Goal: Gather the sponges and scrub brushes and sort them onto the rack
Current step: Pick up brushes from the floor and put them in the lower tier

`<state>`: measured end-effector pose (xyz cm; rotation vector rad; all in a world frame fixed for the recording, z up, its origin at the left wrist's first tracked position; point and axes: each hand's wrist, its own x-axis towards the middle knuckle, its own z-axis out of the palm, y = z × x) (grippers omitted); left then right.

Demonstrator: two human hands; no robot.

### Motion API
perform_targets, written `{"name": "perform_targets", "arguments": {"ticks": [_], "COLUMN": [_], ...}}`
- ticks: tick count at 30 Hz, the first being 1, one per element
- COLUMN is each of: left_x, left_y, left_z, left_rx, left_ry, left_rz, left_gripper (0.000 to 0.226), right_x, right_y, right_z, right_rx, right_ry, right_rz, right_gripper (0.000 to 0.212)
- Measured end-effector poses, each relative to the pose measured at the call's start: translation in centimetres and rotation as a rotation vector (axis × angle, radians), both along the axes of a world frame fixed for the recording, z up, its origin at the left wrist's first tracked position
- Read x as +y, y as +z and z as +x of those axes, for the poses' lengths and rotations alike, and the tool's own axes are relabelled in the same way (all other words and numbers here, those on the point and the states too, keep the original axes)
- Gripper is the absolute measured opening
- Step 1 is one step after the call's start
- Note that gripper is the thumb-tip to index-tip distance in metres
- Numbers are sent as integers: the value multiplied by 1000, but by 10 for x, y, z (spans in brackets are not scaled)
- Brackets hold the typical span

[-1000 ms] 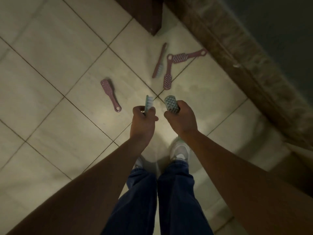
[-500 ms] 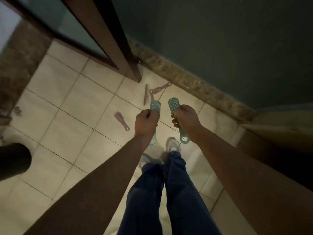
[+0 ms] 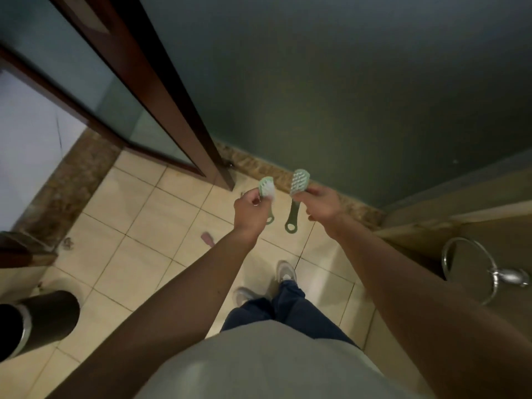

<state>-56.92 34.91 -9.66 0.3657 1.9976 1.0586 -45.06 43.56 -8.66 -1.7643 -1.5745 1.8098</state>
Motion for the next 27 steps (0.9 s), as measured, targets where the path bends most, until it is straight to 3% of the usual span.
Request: {"name": "perform_targets", "arguments": {"ticks": [10,14,18,23,27], "left_x": [43,54,64,83,97], "left_y": [82,92,96,102,106], "left_z": [10,19,32,56,74], "left_rx": [-263,-304,-355,-286,-230], "left_ry": [-213,-238,-302,-449,-580], "left_rz": [63,84,68,28,12], "left_gripper": [22,26,32,10,14], "right_x": [27,41,48,42,29], "right_y": [53,67,75,89,93], "right_z": [26,40,62,88,108], "right_rx": [231,299,301,198,219], "right_ry": [-130,-190,-305,-417,-594], "right_rz": [-175,-198,-179,-26,40], "right_gripper": [15,33,37,10,11]}}
